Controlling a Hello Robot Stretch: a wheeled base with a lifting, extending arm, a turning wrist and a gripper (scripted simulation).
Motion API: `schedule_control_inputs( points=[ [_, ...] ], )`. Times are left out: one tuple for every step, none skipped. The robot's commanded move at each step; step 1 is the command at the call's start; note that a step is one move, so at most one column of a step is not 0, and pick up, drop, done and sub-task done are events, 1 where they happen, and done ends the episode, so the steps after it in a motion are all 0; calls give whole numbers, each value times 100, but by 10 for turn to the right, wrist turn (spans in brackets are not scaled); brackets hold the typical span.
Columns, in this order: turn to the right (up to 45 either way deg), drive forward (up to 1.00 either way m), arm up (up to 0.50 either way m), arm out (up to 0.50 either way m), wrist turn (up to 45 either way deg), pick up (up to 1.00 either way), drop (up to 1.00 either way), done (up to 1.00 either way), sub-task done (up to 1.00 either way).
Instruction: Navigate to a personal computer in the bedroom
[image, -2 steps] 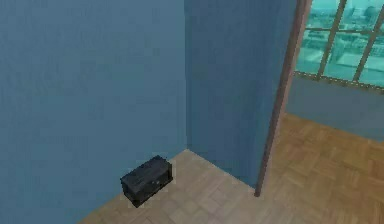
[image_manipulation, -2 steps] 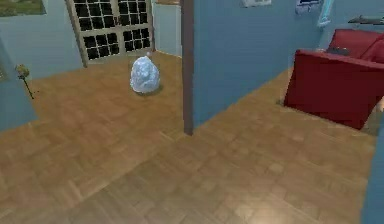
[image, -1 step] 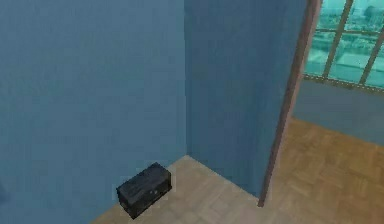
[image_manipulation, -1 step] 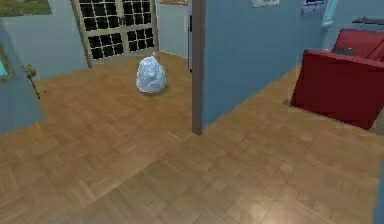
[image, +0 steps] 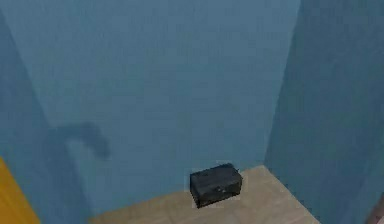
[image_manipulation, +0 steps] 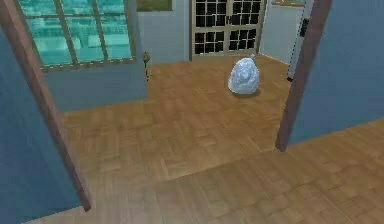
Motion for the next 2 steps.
schedule_control_inputs(
  points=[
    [0, 20, 0, 0, 0, 0, 0, 0, 0],
    [-450, 0, 0, 0, 0, 0, 0, 0, 0]
  ],
)
